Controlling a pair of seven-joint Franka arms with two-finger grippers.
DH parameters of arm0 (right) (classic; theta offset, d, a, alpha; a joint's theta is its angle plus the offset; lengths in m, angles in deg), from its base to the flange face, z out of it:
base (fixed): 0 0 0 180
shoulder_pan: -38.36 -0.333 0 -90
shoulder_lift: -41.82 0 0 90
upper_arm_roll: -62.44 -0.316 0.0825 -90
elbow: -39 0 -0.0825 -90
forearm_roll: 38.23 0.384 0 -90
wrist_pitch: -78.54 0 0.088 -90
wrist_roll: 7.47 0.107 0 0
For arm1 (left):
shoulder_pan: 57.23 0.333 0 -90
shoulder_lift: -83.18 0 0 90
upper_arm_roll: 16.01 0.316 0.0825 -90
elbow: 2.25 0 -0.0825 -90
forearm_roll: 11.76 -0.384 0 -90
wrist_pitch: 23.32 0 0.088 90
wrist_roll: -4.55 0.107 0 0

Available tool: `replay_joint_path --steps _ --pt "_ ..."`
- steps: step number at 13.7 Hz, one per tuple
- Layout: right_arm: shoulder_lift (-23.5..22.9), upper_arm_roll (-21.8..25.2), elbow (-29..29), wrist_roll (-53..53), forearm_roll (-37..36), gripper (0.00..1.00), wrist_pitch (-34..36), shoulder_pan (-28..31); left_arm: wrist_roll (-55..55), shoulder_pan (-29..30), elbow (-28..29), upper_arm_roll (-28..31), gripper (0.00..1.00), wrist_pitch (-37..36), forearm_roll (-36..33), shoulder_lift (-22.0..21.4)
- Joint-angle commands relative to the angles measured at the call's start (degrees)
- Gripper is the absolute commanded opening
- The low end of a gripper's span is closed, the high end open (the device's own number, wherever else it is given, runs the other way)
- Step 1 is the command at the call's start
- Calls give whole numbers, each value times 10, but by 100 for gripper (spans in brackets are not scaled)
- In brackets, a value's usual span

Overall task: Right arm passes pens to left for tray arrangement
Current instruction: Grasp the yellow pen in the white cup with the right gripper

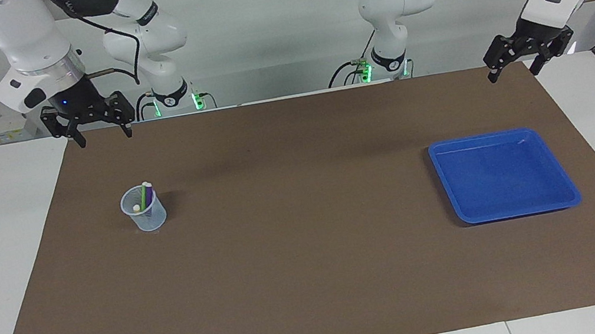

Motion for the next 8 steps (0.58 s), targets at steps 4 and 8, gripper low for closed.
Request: replay_joint_path --steps 4,8 --pt "10 3 -3 14 5 100 6 -5 -3 -2 3 2 100 -7 6 -8" --pt "9 8 -2 10 13 100 4 -1 -3 -2 3 2 100 -7 6 -8"
